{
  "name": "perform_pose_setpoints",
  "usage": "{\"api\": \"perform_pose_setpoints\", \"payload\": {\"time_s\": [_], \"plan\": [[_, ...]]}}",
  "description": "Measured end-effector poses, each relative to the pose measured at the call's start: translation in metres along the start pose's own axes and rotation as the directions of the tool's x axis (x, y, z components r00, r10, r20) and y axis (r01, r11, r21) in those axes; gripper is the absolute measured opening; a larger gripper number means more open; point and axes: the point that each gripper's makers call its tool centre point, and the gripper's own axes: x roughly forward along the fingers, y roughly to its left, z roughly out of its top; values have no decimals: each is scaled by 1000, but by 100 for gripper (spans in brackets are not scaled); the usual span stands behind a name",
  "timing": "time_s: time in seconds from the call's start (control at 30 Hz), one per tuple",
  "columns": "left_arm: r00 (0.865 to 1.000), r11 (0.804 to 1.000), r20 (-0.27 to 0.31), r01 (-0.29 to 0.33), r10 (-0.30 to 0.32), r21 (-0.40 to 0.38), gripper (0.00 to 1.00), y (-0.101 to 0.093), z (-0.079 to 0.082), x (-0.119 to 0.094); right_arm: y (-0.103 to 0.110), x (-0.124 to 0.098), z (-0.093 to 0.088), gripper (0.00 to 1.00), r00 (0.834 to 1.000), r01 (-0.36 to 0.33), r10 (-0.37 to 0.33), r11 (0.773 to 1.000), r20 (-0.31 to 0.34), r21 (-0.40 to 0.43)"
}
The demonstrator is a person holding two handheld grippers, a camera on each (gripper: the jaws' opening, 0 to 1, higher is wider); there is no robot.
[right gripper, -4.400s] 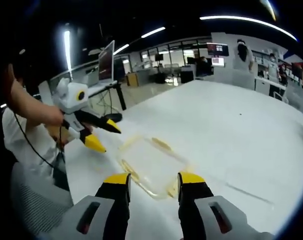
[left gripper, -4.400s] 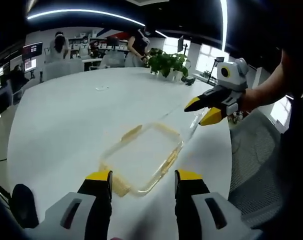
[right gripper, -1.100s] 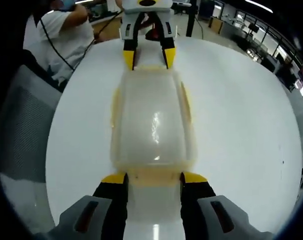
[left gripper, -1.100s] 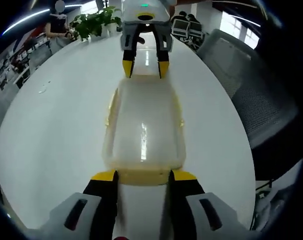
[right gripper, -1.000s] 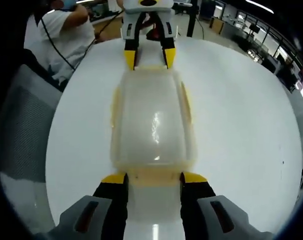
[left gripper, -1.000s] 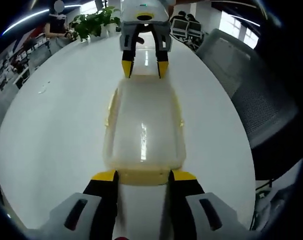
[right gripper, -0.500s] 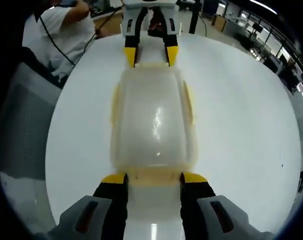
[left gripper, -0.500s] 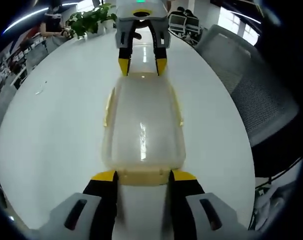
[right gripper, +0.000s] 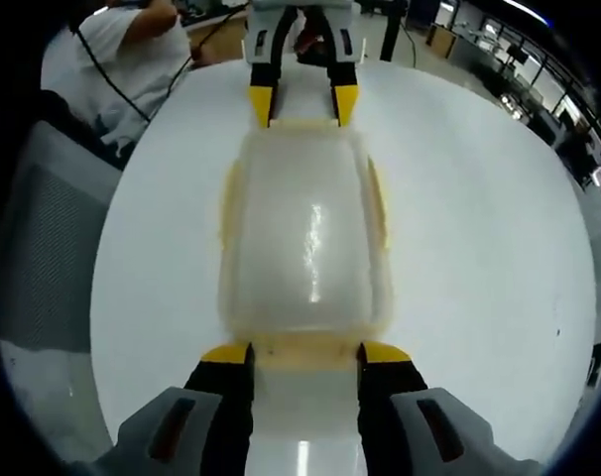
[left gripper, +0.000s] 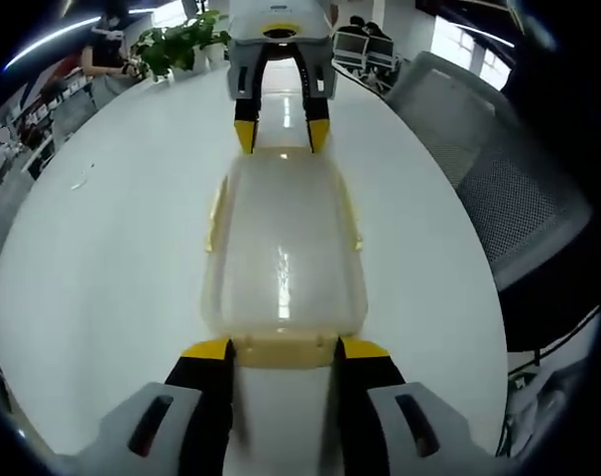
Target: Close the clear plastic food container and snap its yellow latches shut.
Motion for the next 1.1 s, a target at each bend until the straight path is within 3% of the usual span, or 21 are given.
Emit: {"api": "perform_pose_setpoints", "payload": {"time_s": [0.37, 0.8, 1.1], "plan": [[1000, 1000, 1, -15, 15, -15, 38, 3, 2, -1, -6, -2, 1, 39, 1000, 4, -4, 1000, 17, 7], [998, 999, 39, -45, 46, -22, 38, 3, 16, -20, -8, -26, 7, 39, 999, 14, -13, 1000, 50, -15], [998, 998, 23, -58, 58, -19, 38, 1, 28, -33, -6, -45, 12, 39, 997, 21, -19, 999, 71, -30]]}}
